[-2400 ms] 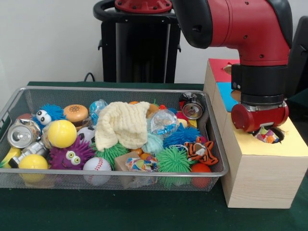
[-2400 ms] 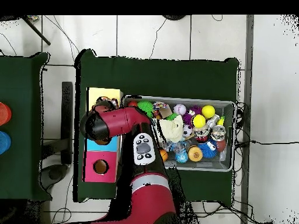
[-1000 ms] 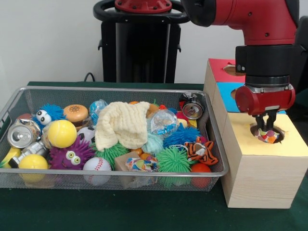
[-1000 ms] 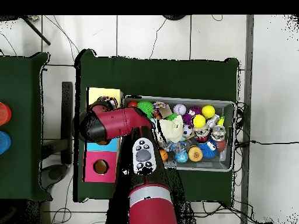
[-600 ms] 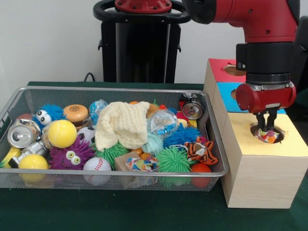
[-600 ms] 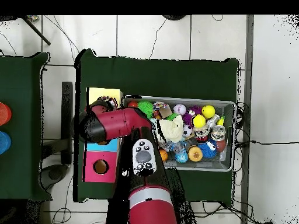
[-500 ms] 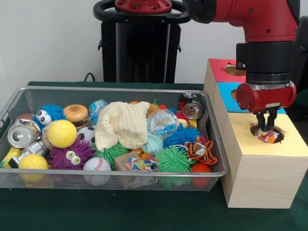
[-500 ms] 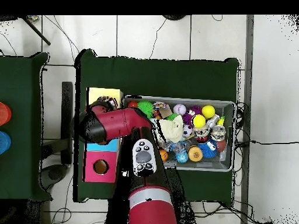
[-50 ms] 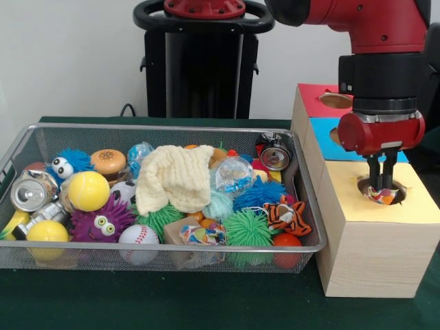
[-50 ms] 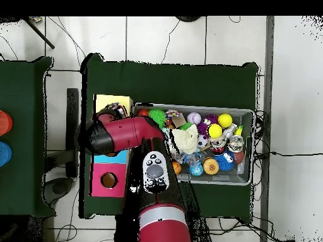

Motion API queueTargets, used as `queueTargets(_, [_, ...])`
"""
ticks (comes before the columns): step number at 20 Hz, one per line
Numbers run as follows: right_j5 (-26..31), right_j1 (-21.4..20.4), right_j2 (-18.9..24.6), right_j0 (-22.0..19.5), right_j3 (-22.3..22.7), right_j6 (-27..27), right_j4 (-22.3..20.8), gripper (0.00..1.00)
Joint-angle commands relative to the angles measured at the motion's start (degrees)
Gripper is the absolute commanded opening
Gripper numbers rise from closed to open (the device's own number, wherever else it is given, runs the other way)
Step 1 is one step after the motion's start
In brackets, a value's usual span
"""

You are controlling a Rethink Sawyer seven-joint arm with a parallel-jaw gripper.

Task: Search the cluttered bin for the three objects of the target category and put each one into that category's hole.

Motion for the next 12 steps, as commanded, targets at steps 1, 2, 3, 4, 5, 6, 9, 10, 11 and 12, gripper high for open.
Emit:
queueTargets(1, [6.1,-0.57,0.78,-1.2,1.46,7.14,1.42,0.0])
queueTargets(2, [6.38,-0.58,0.85,-1.23,1.56,7.21,1.55,0.0])
queueTargets(3, [6.17,-0.58,0.88,-1.27,1.64,7.41,1.61,0.0])
queueTargets(4, [5.97,-0.59,0.92,-1.31,1.73,7.61,1.67,1.0])
queueTargets(5, [5.84,-0.6,0.98,-1.37,1.78,7.6,1.68,1.0])
queueTargets(6, [5.72,-0.62,1.04,-1.43,1.82,7.59,1.68,1.0])
queueTargets(9, [5.61,-0.65,1.12,-1.53,2.01,7.68,1.78,1.0])
queueTargets(10, [5.71,-0.66,1.1,-1.53,2.07,7.74,1.86,1.0])
queueTargets(11, [5.96,-0.67,0.98,-1.44,2.03,7.76,1.9,1.0])
queueTargets(12, [6.04,-0.67,0.89,-1.35,2.02,7.83,1.94,1.0])
